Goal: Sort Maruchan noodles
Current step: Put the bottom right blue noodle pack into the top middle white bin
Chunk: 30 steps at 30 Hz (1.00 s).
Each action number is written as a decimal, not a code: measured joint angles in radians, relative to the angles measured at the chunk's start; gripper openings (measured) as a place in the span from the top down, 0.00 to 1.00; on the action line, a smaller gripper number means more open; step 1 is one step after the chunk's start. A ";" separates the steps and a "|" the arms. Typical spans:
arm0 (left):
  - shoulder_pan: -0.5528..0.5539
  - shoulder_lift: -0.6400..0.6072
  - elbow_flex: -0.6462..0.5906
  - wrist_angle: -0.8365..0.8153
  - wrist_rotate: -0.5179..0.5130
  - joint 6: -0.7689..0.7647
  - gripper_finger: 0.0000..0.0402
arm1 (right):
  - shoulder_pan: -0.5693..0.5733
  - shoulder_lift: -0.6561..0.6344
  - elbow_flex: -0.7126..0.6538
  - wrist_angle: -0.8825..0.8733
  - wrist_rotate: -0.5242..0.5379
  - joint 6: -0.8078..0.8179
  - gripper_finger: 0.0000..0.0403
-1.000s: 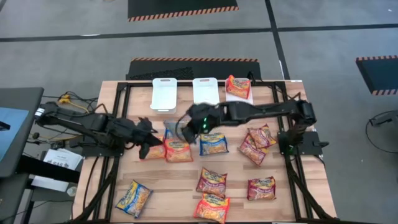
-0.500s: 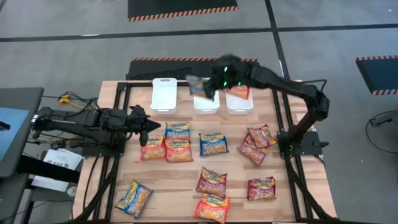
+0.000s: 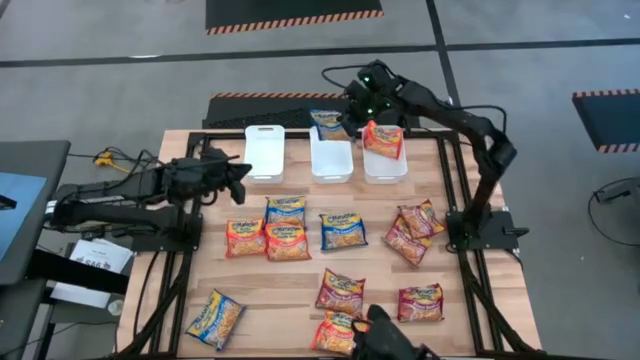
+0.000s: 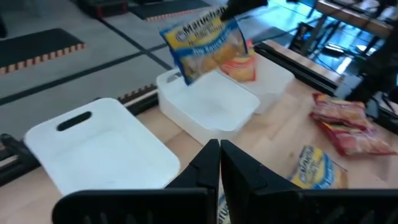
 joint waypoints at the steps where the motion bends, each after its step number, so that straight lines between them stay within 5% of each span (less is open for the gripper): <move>1: 0.011 0.000 0.000 0.000 0.000 0.000 1.00 | -0.003 0.008 0.000 0.007 -0.006 -0.008 0.99; 15: 0.133 0.002 0.000 0.000 0.000 -0.007 1.00 | -0.020 0.164 0.002 0.114 -0.074 -0.069 0.99; 30: 0.157 0.002 0.000 0.000 0.001 -0.020 1.00 | -0.023 0.205 0.004 0.077 0.058 -0.365 0.97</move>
